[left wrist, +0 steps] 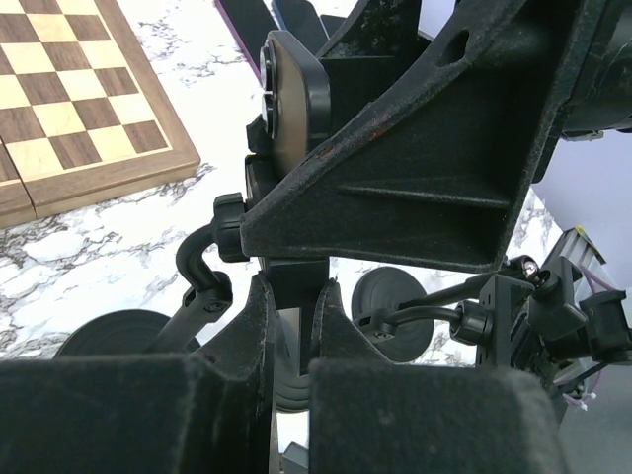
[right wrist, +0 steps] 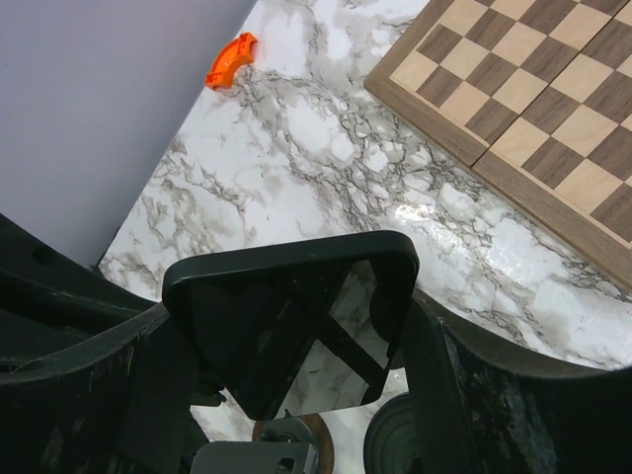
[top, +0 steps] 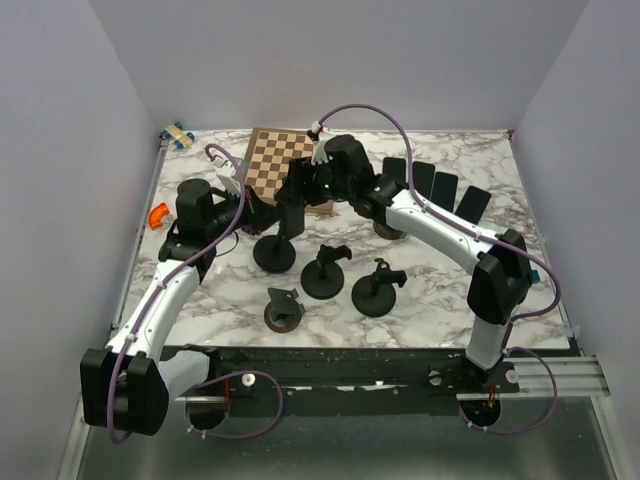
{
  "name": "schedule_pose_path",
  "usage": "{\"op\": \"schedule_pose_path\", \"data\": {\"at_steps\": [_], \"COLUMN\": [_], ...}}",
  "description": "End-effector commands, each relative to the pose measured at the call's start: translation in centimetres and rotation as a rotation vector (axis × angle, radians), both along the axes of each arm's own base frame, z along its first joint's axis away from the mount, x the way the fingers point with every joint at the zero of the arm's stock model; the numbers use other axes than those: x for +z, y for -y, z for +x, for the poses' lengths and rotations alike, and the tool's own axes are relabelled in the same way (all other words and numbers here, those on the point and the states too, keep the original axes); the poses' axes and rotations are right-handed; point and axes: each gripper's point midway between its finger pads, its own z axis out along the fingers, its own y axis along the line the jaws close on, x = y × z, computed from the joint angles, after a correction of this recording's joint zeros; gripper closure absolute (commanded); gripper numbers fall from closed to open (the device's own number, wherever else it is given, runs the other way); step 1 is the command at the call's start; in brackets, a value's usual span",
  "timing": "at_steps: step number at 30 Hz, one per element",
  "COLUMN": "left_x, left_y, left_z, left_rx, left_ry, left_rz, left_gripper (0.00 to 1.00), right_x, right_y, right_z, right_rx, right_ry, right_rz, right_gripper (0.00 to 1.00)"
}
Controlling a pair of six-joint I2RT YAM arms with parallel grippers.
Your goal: Remove the phone from the phone stand
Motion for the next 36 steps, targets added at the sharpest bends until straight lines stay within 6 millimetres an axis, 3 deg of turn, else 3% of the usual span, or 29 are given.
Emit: {"op": "schedule_pose_path", "data": {"at_steps": [1, 6, 22, 28, 29, 31, 33, 36], "left_x": [4.8, 4.7, 4.2, 4.3, 4.3, 4.4, 4.2, 3.7], "left_y": [-0.3, -0.6, -0.8, -0.3, 0.0, 0.5, 0.9, 1.5], "left_z": [-0.7, -0.9, -0.4, -0.7, -0.9, -1.3, -1.4, -1.5], "left_rx": [0.000, 0.021, -0.007, -0.060, -0.083, -0.122, -0.126, -0.105], "left_ry": [0.203, 0.201, 0.148, 0.147, 0.136, 0.126, 0.125, 0.123], "left_rz": [-0.049, -0.054, -0.130, -0.108, -0.110, -0.119, -0.115, -0.051], "left_gripper": [1.00, 1.00, 1.00, 1.00, 0.95, 0.63, 0.44, 0.36], "right_x": [-1.2, -0.7, 3.8, 4.8, 5.0, 5.1, 5.0, 4.6], "right_y": [2.4, 1.7, 0.4, 1.0, 1.2, 1.3, 1.1, 0.6], "right_z": [1.8, 1.4, -1.5, -0.6, -0.4, -0.3, -0.4, -0.5], "right_rx": [-0.110, 0.000, 0.303, 0.185, 0.151, 0.105, 0.094, 0.072], "right_ry": [0.023, 0.079, 0.109, 0.064, 0.051, 0.029, 0.010, -0.002], "right_rz": [-0.073, -0.017, 0.249, 0.283, 0.292, 0.299, 0.295, 0.274], "right_gripper": [0.99, 0.99, 0.99, 0.99, 0.99, 0.99, 1.00, 0.99]}}
